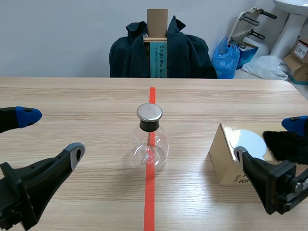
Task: Do the electroscope experiment.
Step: 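Pick up the white charging plate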
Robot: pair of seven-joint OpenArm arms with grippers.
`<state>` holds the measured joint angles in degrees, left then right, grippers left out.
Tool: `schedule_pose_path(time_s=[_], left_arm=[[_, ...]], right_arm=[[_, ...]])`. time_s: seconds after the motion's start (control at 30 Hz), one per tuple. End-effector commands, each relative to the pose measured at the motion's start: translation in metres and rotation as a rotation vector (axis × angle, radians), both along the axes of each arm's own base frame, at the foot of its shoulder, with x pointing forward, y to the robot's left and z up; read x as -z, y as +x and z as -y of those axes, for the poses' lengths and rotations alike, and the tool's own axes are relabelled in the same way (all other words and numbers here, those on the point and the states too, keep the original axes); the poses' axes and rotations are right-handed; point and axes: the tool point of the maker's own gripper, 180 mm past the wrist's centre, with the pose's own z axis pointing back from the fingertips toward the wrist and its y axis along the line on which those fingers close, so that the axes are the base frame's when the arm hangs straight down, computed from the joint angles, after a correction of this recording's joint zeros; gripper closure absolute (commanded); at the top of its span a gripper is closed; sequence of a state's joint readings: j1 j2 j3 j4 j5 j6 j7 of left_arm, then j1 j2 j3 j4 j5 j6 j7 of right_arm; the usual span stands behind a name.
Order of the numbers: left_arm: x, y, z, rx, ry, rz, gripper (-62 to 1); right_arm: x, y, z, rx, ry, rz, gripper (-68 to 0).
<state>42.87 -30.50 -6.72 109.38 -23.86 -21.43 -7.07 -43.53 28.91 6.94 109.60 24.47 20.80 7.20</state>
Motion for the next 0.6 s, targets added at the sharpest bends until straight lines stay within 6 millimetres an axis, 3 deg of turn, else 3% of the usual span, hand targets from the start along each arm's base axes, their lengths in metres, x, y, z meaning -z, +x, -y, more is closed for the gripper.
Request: schedule_pose_path(time_s=[0.0, 0.57], left_arm=[[-0.0087, 0.0010, 0.0018, 0.003, -0.016, 0.025, -62.3], [-0.0087, 0.0010, 0.0018, 0.004, -0.016, 0.025, -62.3]], right_arm=[[-0.0097, 0.0040, -0.0027, -0.009, 0.009, 0.035, -67.9], [-0.0074, 0.0035, -0.0021, -0.010, -0.001, 0.025, -67.9]])
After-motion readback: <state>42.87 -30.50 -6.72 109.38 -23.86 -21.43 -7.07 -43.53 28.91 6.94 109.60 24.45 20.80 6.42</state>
